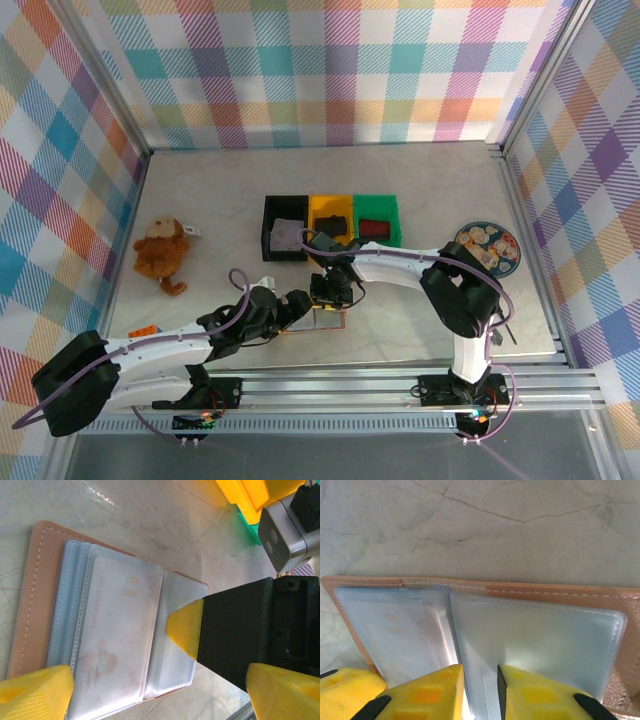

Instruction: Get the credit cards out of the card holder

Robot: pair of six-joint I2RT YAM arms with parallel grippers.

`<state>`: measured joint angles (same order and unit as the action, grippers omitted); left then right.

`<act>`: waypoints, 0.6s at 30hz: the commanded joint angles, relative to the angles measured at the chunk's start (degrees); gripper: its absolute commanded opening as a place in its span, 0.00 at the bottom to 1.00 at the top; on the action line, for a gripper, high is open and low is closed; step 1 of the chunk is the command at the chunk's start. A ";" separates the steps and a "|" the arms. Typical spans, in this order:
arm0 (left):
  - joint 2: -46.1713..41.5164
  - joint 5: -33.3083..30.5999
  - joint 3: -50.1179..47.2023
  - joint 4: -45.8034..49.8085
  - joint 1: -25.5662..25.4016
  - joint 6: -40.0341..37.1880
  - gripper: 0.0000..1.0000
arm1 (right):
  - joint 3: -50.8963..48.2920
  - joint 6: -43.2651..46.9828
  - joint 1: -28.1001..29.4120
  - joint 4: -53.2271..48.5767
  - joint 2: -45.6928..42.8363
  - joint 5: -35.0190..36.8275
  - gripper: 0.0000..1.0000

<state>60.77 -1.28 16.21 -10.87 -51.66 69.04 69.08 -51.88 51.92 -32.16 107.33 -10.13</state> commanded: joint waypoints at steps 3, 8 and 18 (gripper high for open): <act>2.12 1.25 1.40 -0.26 -0.28 -1.00 0.89 | -0.25 -0.85 -0.07 0.52 0.43 -1.03 0.27; 1.91 0.59 1.63 0.87 -0.42 -1.36 0.89 | -0.34 -0.94 -0.10 0.61 0.49 -1.12 0.27; 3.48 0.39 2.95 0.58 -0.70 -2.42 0.89 | -0.59 -1.01 -0.07 0.83 0.95 -1.23 0.27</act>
<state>62.74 -1.50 17.50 -10.63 -51.68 67.94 68.95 -51.88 51.66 -32.40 107.35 -9.67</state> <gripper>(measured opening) 0.890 0.268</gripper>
